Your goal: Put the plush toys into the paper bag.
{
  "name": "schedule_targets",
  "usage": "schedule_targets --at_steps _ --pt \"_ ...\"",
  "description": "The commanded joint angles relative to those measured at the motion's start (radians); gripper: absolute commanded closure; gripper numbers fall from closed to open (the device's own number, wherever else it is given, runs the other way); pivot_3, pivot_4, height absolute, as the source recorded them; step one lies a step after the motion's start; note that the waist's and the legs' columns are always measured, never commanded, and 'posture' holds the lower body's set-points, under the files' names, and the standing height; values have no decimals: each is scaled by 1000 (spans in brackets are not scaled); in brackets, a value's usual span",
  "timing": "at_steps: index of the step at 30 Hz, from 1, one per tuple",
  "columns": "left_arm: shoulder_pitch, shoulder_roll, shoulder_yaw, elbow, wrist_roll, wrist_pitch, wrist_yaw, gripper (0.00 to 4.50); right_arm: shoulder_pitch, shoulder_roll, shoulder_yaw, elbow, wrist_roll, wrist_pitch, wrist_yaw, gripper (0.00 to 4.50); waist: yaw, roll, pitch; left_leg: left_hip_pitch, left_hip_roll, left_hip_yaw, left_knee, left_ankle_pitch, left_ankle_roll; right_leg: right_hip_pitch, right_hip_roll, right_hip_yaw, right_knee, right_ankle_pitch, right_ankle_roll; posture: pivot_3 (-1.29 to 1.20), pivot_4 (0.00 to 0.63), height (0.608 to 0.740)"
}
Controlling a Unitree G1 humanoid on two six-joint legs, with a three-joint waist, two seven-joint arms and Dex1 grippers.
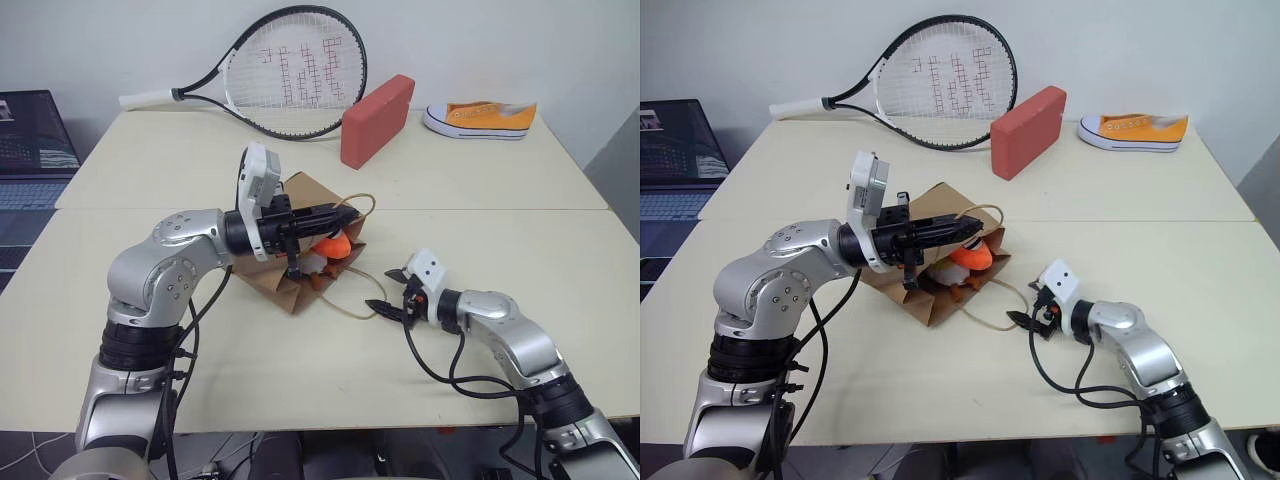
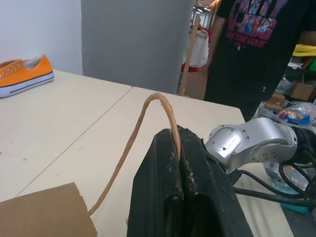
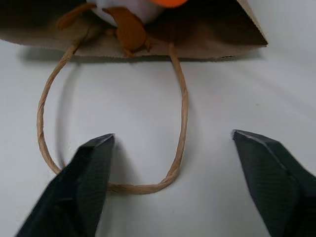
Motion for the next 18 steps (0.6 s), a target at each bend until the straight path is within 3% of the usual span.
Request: schedule_targets --at_steps 1,6,8,13,18 --pt "-10 10 27 -31 -7 -13 -2 4500 -25 14 -2 -2 -14 -13 4 2092 0 0 0 0 0 0 0 0 0 0 0 0 0 0 0 0 150 740" --pt "-8 14 30 -32 -7 -14 0 4500 -33 25 -7 -4 -23 3 4 3997 0 0 0 0 0 0 0 0 0 0 0 0 0 1 1 0 150 740" --pt "-8 15 31 -31 -6 -15 2 4500 -36 27 -9 -6 -24 9 3 4465 0 0 0 0 0 0 0 0 0 0 0 0 0 1 1 0 150 740" --pt "-14 29 43 -25 -5 -18 -2 4500 -36 17 -54 -67 29 71 23 4465 0 0 0 0 0 0 0 0 0 0 0 0 0 1 1 0 150 740" --pt "-62 71 62 17 17 -42 -30 4500 -37 -25 -218 -253 237 295 40 4465 2 0 0 0 0 0 0 0 0 0 0 0 0 1 1 0 150 740"
